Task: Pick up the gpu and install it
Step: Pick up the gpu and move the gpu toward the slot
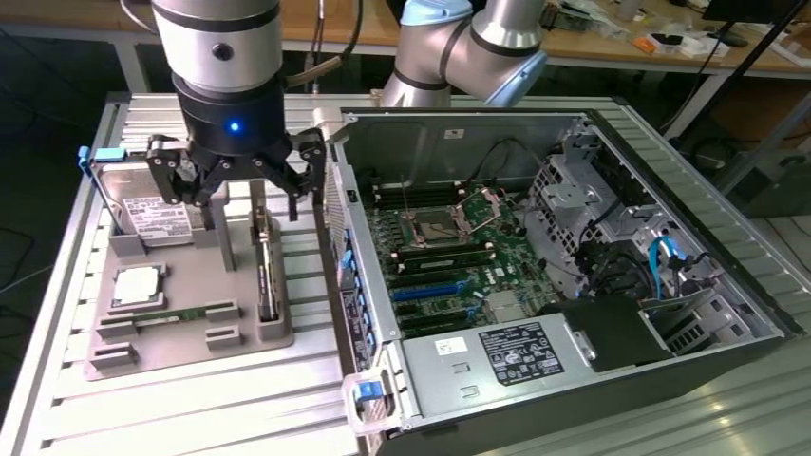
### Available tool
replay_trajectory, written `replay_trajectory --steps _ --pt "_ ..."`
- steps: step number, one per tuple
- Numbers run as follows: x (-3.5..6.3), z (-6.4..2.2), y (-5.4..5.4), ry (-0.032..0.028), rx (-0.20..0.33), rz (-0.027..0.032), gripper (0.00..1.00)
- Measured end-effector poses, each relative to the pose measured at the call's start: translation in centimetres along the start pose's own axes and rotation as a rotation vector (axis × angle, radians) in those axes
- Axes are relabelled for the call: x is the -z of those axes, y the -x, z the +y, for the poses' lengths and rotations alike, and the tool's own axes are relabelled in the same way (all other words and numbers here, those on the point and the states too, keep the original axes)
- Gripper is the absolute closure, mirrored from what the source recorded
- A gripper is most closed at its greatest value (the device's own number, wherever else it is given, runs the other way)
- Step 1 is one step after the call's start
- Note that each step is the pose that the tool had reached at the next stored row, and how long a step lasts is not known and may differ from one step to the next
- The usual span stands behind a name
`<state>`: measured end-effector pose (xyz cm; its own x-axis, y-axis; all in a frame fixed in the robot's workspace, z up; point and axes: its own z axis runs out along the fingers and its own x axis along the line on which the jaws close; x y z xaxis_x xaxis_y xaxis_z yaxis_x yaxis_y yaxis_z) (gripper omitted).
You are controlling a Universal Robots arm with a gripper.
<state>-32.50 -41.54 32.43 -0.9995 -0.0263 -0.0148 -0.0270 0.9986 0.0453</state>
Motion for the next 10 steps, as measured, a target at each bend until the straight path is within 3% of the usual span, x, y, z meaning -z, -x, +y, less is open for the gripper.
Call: replay_trajectory --steps 10 --pt "-2.18 -0.42 0.3 0.0000 0.000 0.0000 0.16"
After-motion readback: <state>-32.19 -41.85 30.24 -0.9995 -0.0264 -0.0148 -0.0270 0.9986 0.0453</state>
